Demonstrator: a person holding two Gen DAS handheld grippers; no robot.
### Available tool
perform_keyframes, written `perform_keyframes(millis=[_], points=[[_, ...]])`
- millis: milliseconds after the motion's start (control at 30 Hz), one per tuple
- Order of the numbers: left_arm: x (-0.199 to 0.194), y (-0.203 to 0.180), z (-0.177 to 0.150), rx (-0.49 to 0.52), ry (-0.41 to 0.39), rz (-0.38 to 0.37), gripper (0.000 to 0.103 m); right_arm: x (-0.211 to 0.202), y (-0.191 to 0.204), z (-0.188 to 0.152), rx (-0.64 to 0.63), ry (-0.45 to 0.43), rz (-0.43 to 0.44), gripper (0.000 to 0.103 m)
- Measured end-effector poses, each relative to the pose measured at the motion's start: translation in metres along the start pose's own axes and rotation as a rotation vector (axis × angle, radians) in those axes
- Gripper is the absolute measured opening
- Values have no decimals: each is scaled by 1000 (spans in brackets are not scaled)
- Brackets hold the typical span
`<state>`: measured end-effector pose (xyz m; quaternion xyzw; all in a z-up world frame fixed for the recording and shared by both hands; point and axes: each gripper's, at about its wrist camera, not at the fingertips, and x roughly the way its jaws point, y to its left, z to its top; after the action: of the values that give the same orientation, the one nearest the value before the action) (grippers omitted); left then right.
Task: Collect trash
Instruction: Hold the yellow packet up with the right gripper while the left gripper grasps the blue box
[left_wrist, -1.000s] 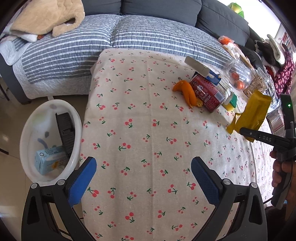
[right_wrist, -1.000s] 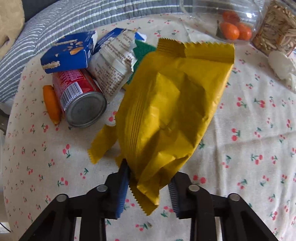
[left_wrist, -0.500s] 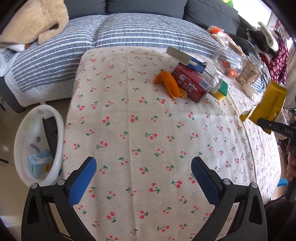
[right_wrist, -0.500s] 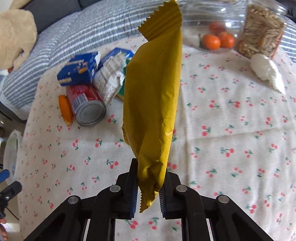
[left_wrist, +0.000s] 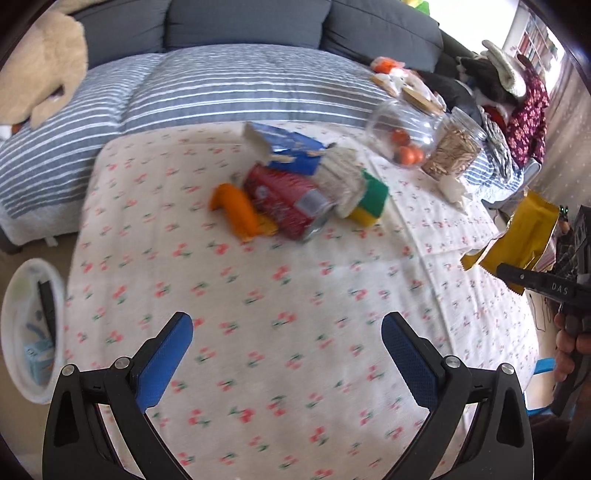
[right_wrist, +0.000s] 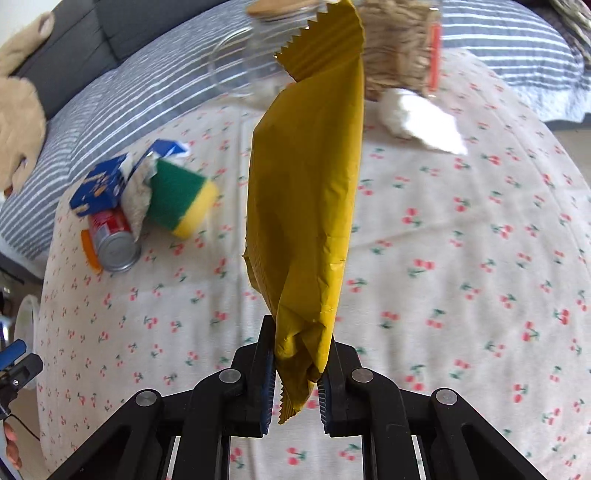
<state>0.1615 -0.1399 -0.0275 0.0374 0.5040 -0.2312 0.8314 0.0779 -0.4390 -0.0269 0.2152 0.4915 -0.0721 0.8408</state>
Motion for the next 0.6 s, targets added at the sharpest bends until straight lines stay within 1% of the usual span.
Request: perform_keyframes(millis=[67,200,400,500,600], points=[[6,-9,6,5,4,3,103,-3,-4,1,8,-3,10,17],[15,-18,18,0,7,40,103,-7,-12,3,11,-3,17,17],[18,-38,48,22,-49,53,103,-6,-19,7,17,-1,22,17],[21,-42,67,31,-84,84,102,-4,-22,9,19,3,20,17],[28,-35,91,-29,-102,137,102,-2,-25,12,34,5,26,17]])
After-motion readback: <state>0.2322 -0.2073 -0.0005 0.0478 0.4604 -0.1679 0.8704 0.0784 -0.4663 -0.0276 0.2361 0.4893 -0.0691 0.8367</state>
